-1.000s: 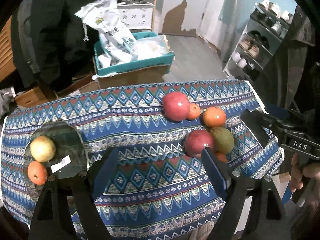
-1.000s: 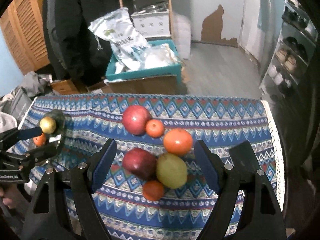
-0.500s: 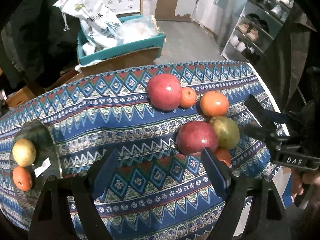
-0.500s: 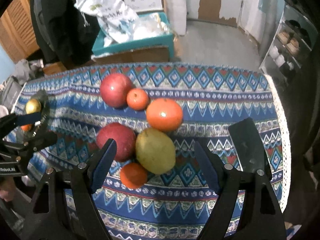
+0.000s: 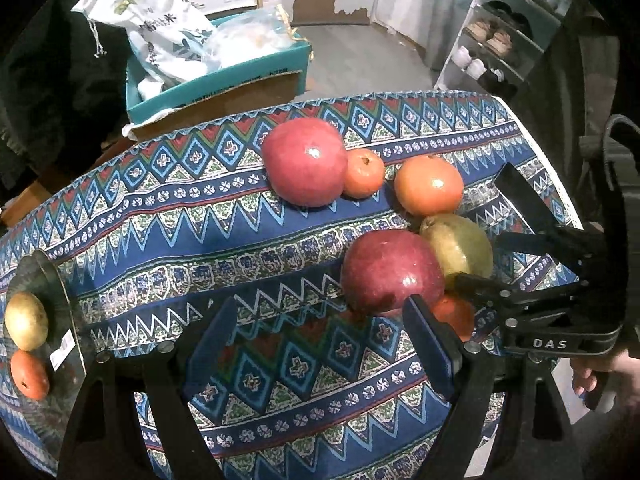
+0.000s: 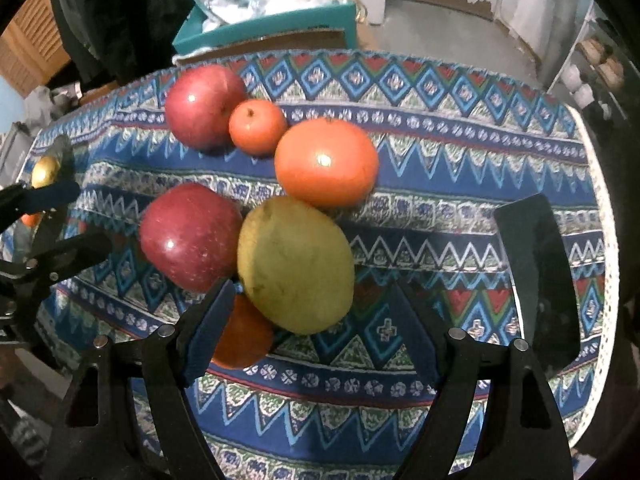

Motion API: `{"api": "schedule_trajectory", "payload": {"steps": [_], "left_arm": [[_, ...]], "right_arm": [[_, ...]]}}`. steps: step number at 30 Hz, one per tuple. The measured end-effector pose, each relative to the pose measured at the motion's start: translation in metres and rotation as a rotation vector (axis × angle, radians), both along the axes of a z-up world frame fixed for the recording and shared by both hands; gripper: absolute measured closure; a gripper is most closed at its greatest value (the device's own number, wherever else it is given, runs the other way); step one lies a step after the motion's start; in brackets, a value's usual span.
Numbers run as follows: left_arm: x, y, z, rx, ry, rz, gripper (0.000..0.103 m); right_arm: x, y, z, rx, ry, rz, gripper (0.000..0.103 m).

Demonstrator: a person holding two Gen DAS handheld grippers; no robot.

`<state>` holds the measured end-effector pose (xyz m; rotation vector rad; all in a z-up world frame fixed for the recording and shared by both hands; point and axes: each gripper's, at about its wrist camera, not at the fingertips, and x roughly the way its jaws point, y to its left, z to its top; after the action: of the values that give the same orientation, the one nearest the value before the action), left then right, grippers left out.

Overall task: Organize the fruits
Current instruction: 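Reach the left tool to the red apple while the right tool reaches the green mango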

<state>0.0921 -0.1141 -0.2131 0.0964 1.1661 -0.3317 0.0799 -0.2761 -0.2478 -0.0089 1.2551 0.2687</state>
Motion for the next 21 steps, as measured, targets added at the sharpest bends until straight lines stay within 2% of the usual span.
{"api": "schedule_trajectory", "payload": {"steps": [7,11,15,21], "left_arm": [[0.004,0.002,-0.007,-0.019,0.025,0.006,0.017],[0.007,-0.001,-0.007,-0.045,0.033,0.005,0.017],[0.008,-0.009,-0.007,-0.067,0.043,-0.007,0.017],[0.011,-0.023,-0.010,-0.086,0.057,-0.017,0.017]], "right_arm": [[0.009,0.005,-0.019,0.021,0.023,0.031,0.024],[0.011,0.008,-0.026,0.064,0.034,0.040,0.035],[0.010,0.016,-0.027,0.059,0.027,0.043,0.036],[0.000,0.000,-0.020,0.065,0.030,-0.008,0.036]]}}
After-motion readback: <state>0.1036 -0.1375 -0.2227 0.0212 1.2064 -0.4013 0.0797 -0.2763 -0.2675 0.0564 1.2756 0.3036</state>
